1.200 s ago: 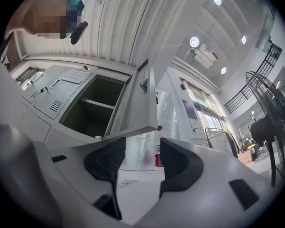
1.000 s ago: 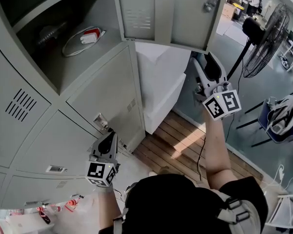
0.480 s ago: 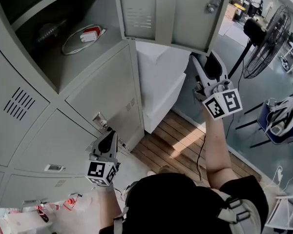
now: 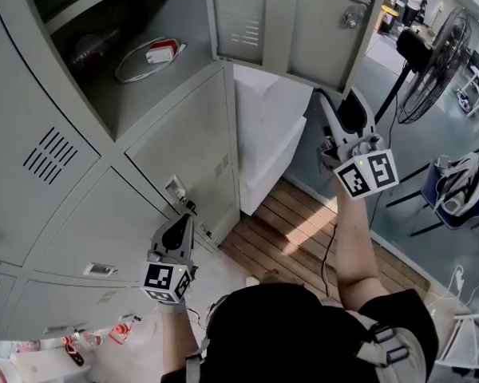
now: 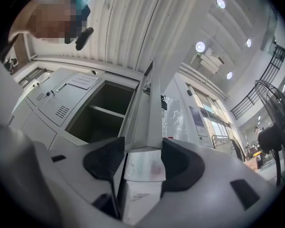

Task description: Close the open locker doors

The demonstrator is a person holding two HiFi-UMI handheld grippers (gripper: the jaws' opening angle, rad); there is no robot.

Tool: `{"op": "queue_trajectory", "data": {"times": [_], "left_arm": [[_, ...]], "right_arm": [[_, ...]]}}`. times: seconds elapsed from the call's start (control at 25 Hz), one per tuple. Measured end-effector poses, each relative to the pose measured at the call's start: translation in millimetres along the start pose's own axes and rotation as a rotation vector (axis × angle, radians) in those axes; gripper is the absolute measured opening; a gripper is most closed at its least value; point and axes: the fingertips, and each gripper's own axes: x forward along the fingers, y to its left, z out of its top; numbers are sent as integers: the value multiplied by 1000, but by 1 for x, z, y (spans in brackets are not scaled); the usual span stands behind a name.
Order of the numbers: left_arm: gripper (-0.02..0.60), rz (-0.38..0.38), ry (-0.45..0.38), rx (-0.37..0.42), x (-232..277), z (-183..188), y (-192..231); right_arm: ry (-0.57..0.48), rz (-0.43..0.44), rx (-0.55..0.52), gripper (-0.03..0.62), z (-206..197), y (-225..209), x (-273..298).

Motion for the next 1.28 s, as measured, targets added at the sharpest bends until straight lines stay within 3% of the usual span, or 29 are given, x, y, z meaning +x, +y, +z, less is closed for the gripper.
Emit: {"op": "queue_trajectory", "data": {"times": [0.68, 1.28], "left_arm": [[9, -49, 2, 11, -53, 1, 17], [9, -7, -5, -3, -99, -5, 39]], "right_arm": [[-1, -2, 2, 227, 22, 75, -18], [-24, 67, 37, 222, 33, 144, -9]]}}
